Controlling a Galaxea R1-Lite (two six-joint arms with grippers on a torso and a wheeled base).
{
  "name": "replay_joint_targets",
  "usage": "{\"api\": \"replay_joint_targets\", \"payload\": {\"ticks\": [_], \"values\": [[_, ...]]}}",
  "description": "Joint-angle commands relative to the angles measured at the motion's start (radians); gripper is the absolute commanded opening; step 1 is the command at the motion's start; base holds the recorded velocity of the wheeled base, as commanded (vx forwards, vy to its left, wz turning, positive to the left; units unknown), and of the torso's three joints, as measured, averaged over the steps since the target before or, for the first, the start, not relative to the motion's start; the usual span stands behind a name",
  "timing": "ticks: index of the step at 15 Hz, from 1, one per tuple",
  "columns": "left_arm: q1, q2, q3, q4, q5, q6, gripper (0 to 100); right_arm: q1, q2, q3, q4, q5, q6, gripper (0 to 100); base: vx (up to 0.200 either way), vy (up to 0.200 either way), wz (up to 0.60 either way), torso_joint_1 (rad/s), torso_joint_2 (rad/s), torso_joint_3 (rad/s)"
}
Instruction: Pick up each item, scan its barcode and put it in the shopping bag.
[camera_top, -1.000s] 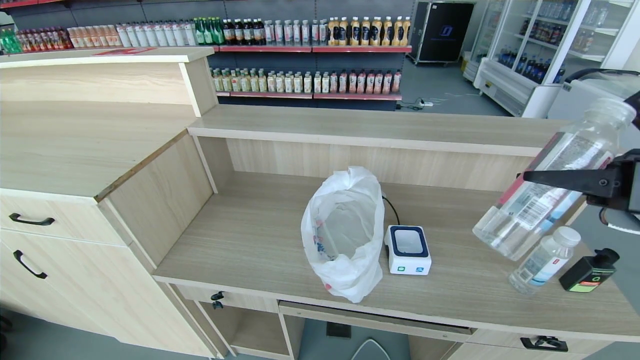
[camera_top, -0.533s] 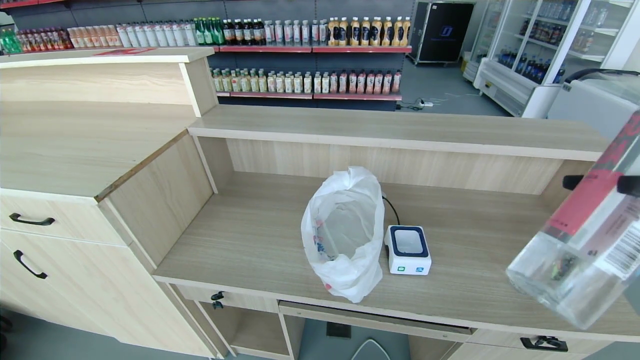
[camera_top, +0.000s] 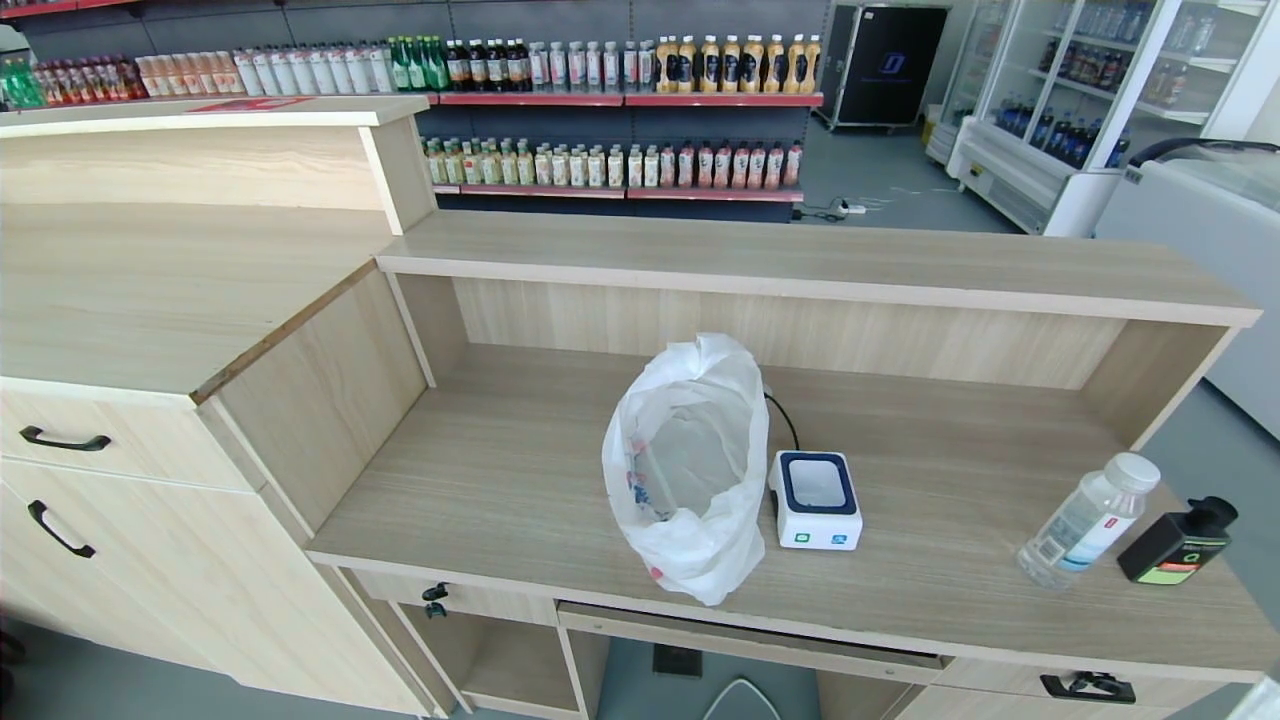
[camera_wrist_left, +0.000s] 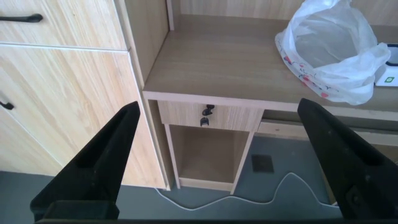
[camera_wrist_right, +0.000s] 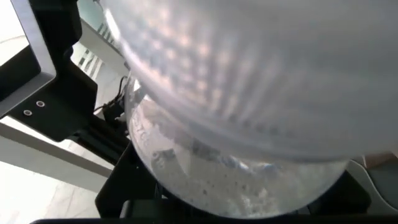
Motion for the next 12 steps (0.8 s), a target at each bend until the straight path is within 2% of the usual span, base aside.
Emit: {"api": "replay_joint_targets", "payload": {"ticks": [1,10,11,12], "values": [[0.000,0.001,0.000,0.000,0.000,0.000,100,0.010,-0.055,-0.003,0.017,0.000,0.000,0,0.000,0.000,0.00,0.000,0.00,0.000],[0.000,0.001,0.000,0.000,0.000,0.000,100,-0.025,-0.074,0.005,0.019,-0.006,-0.002,0,0.000,0.000,0.00,0.000,0.00,0.000],[0.000,0.001,0.000,0.000,0.000,0.000,100,-0.039,-0.066,0.008,0.017,-0.029,-0.005,0,0.000,0.000,0.00,0.000,0.00,0.000],[0.000,0.001,0.000,0.000,0.000,0.000,100,-0.058,-0.052,0.018,0.014,-0.110,-0.017,0,0.000,0.000,0.00,0.000,0.00,0.000]]}}
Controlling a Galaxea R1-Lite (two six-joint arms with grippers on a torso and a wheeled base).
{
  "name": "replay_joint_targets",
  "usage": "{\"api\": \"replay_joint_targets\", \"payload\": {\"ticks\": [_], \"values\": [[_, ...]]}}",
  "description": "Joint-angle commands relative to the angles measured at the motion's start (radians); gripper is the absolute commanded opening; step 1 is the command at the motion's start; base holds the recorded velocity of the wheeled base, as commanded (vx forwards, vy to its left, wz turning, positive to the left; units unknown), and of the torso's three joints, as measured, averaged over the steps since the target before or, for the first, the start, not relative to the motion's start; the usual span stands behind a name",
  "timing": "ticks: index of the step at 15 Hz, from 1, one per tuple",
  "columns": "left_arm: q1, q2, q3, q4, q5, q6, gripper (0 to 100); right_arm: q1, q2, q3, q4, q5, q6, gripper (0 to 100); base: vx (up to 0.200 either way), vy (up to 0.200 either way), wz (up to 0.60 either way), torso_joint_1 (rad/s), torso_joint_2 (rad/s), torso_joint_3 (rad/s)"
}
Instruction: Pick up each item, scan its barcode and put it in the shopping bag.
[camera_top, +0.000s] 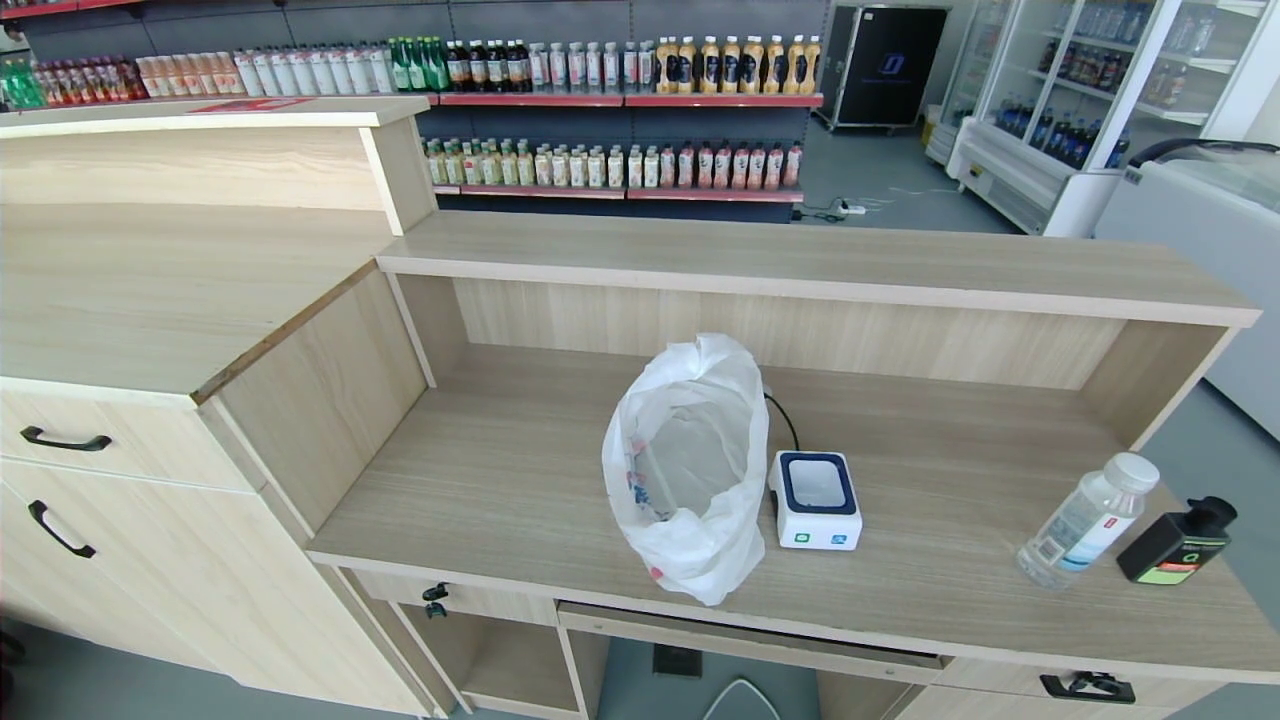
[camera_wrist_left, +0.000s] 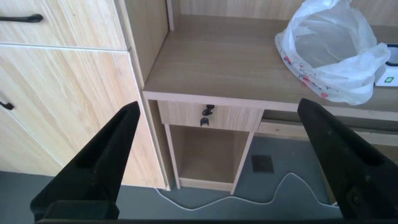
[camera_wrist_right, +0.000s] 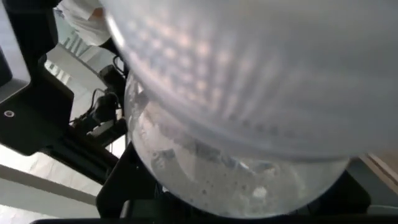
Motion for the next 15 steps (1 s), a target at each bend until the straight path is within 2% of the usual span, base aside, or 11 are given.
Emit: {"api": "replay_joint_targets", "payload": {"ticks": [1,2,3,4,5,8,10,12,13,14,15], "values": [[0.000,0.001,0.000,0.000,0.000,0.000,100,-0.038,0.033,0.028,-0.001,-0.141,-0.034,0,0.000,0.000,0.00,0.000,0.00,0.000],[0.000,0.001,0.000,0.000,0.000,0.000,100,-0.053,0.041,0.041,-0.004,-0.193,-0.054,0,0.000,0.000,0.00,0.000,0.00,0.000],[0.000,0.001,0.000,0.000,0.000,0.000,100,-0.113,0.058,0.077,-0.016,-0.290,-0.096,0,0.000,0.000,0.00,0.000,0.00,0.000],[0.000,0.001,0.000,0.000,0.000,0.000,100,-0.142,0.061,0.089,-0.028,-0.307,-0.102,0,0.000,0.000,0.00,0.000,0.00,0.000],[0.000,0.001,0.000,0.000,0.000,0.000,100,-0.220,0.072,0.135,-0.085,-0.361,-0.109,0,0.000,0.000,0.00,0.000,0.00,0.000],[0.000,0.001,0.000,0.000,0.000,0.000,100,-0.309,0.158,0.169,-0.257,-0.529,-0.132,0,0.000,0.000,0.00,0.000,0.00,0.000],[0.000,0.001,0.000,0.000,0.000,0.000,100,-0.335,0.204,0.173,-0.326,-0.611,-0.180,0,0.000,0.000,0.00,0.000,0.00,0.000],[0.000,0.001,0.000,0.000,0.000,0.000,100,-0.348,0.241,0.179,-0.332,-0.795,-0.290,0,0.000,0.000,0.00,0.000,0.00,0.000],[0.000,0.001,0.000,0.000,0.000,0.000,100,-0.343,0.261,0.178,-0.332,-0.907,-0.298,0,0.000,0.000,0.00,0.000,0.00,0.000],[0.000,0.001,0.000,0.000,0.000,0.000,100,-0.342,0.280,0.170,-0.334,-0.986,-0.300,0,0.000,0.000,0.00,0.000,0.00,0.000],[0.000,0.001,0.000,0.000,0.000,0.000,100,-0.335,0.294,0.166,-0.349,-1.016,-0.300,0,0.000,0.000,0.00,0.000,0.00,0.000]]}}
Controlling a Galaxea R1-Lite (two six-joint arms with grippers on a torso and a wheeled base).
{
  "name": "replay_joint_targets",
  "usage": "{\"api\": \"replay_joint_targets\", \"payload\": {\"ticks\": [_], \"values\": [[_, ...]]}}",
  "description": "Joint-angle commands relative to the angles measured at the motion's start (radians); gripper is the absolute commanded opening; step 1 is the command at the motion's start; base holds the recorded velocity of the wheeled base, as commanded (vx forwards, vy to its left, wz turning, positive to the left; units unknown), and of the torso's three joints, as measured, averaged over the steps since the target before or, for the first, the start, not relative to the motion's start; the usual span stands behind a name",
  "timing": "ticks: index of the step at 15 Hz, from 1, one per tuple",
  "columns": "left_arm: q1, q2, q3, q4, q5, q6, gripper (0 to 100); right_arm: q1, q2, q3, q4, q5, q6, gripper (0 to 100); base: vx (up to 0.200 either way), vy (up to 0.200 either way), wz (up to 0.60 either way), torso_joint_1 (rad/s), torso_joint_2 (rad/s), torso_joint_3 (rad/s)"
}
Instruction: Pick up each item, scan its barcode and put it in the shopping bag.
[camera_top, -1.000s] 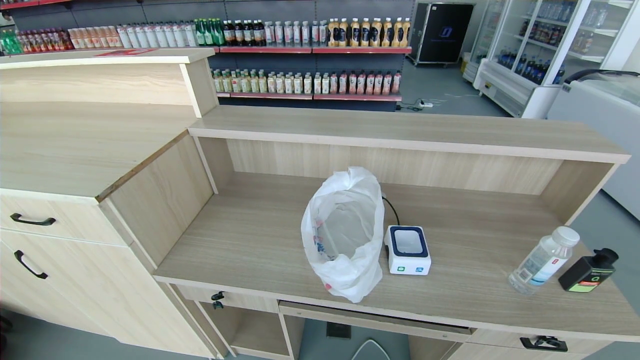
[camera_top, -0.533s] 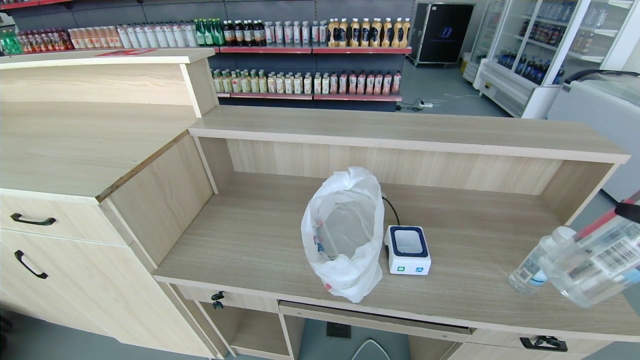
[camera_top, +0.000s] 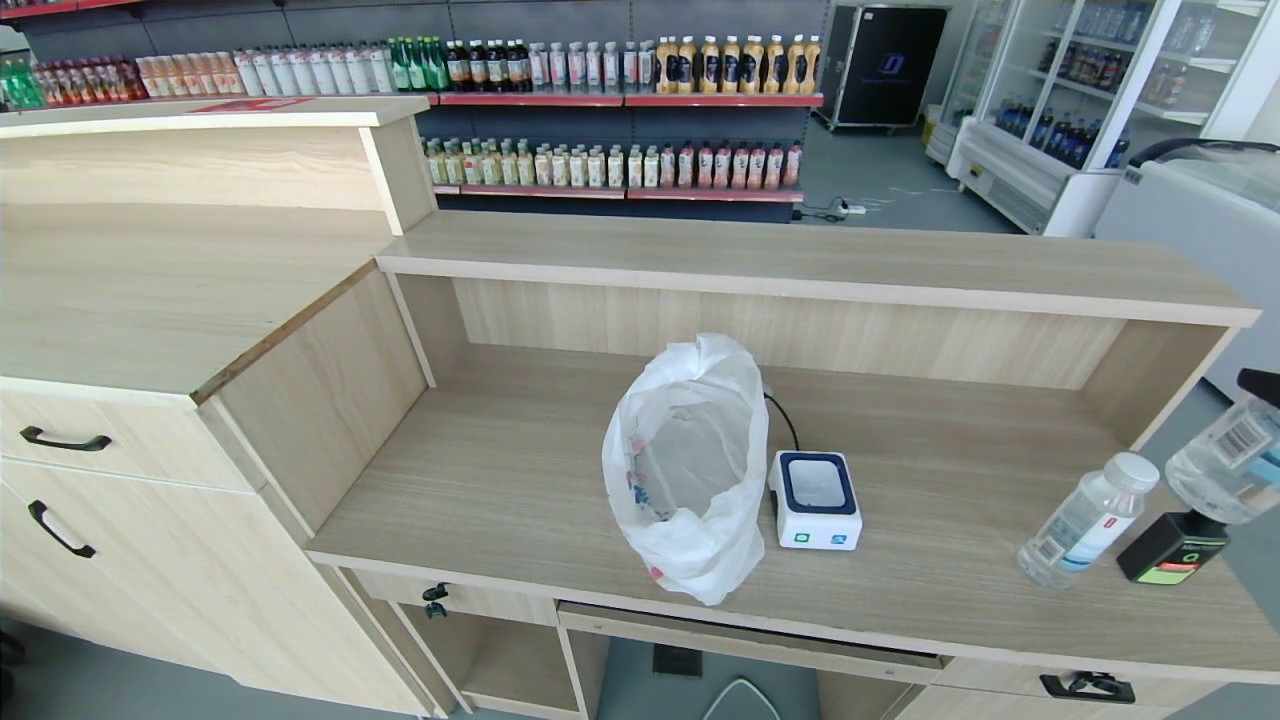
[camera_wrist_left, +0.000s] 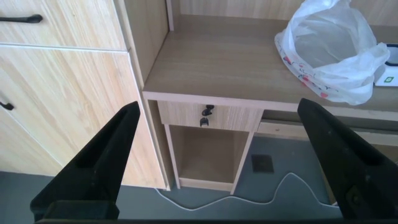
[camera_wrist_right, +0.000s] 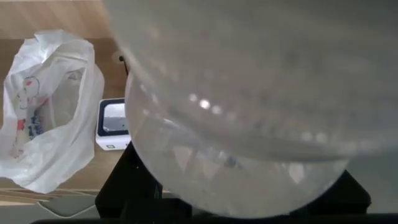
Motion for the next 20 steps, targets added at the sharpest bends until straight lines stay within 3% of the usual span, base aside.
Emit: {"api": "replay_joint_targets", "payload": {"ticks": [1,5,11,17,20], "values": [[0.000,0.001,0.000,0.000,0.000,0.000,100,0.006,0.064,-0.009,-0.031,-0.021,-0.003,0,0.000,0.000,0.00,0.000,0.00,0.000],[0.000,0.001,0.000,0.000,0.000,0.000,100,0.016,0.129,-0.019,-0.124,-0.023,-0.011,0,0.000,0.000,0.00,0.000,0.00,0.000],[0.000,0.001,0.000,0.000,0.000,0.000,100,0.085,0.325,-0.039,-0.319,-0.020,-0.103,0,0.000,0.000,0.60,0.003,0.00,0.003],[0.000,0.001,0.000,0.000,0.000,0.000,100,0.115,0.592,-0.043,-0.595,-0.015,-0.289,0,0.000,0.000,0.00,0.000,0.00,0.000],[0.000,0.001,0.000,0.000,0.000,0.000,100,0.114,0.661,-0.055,-0.673,0.060,-0.353,0,0.000,0.000,0.00,0.000,0.00,0.000]]}}
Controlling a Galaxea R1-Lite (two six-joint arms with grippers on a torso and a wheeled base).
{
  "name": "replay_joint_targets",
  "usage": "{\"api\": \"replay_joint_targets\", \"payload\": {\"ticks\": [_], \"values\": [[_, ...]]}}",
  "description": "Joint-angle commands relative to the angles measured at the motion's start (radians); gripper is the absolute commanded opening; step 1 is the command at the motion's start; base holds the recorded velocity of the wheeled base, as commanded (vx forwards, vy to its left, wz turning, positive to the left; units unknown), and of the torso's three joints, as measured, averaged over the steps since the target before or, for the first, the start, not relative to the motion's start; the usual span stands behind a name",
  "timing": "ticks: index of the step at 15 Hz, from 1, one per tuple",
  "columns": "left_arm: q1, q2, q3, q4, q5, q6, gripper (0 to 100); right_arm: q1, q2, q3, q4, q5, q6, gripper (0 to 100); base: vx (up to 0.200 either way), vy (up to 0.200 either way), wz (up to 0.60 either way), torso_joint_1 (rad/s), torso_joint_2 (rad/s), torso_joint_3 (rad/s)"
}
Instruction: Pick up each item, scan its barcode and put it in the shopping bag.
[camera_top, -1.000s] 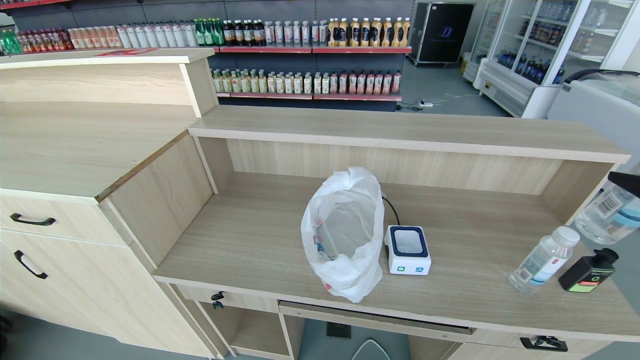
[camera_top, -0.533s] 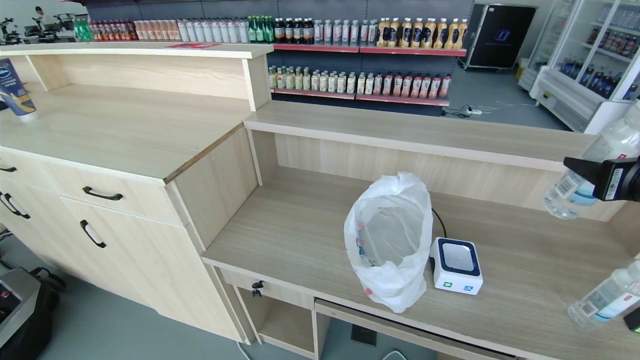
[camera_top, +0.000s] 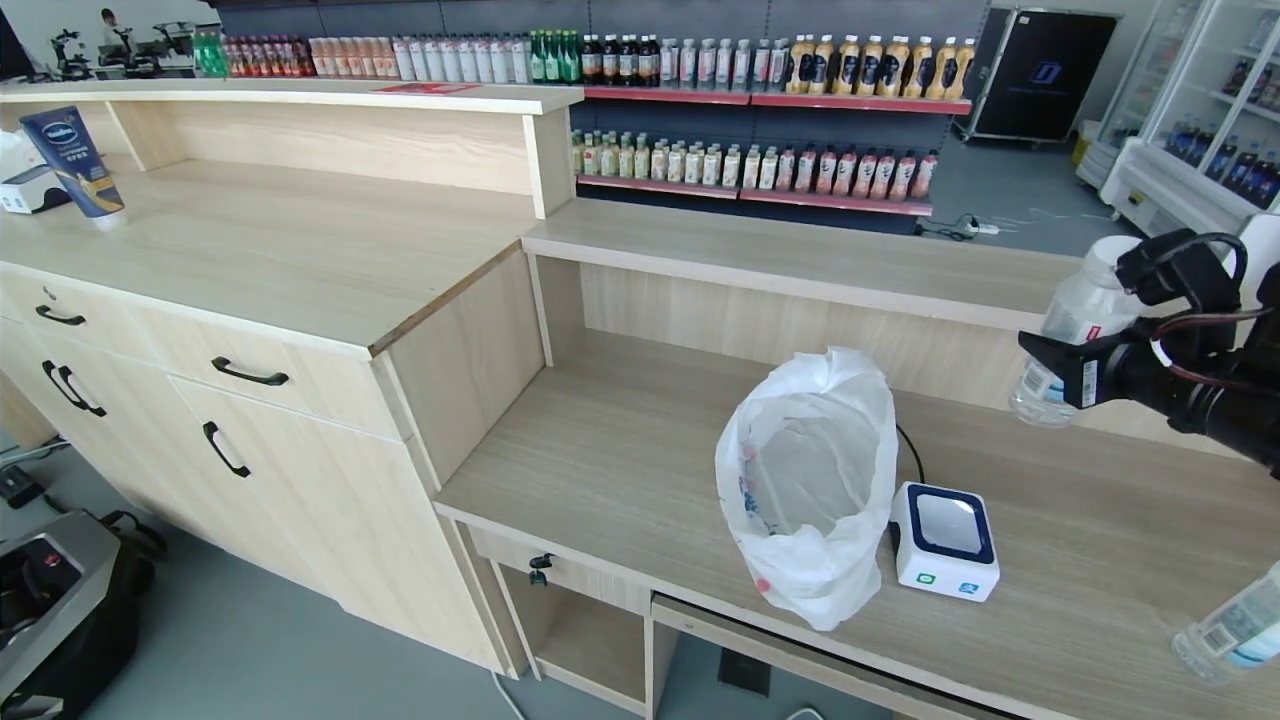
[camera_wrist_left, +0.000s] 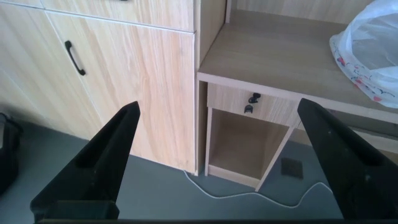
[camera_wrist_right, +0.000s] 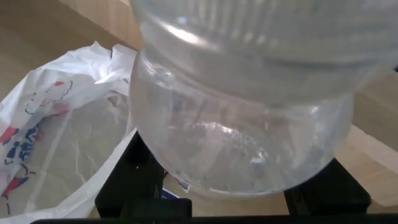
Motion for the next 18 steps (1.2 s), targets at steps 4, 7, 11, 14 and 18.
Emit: {"api": "replay_joint_targets", "payload": {"ticks": [4,7,11,14,18], "values": [[0.000,0.001,0.000,0.000,0.000,0.000,100,-0.011,0.170,-0.001,-0.152,0.205,-0.119,0,0.000,0.000,0.00,0.000,0.00,0.000],[0.000,0.001,0.000,0.000,0.000,0.000,100,-0.031,0.241,0.000,-0.201,0.332,-0.235,0,0.000,0.000,0.00,0.000,0.00,0.000],[0.000,0.001,0.000,0.000,0.000,0.000,100,-0.083,0.321,-0.023,-0.232,0.505,-0.361,0,0.000,0.000,0.00,0.000,0.00,0.000],[0.000,0.001,0.000,0.000,0.000,0.000,100,-0.118,0.357,-0.029,-0.231,0.603,-0.450,0,0.000,0.000,0.00,0.000,0.00,0.000],[0.000,0.001,0.000,0.000,0.000,0.000,100,-0.123,0.382,-0.040,-0.226,0.674,-0.481,0,0.000,0.000,0.00,0.000,0.00,0.000]]}}
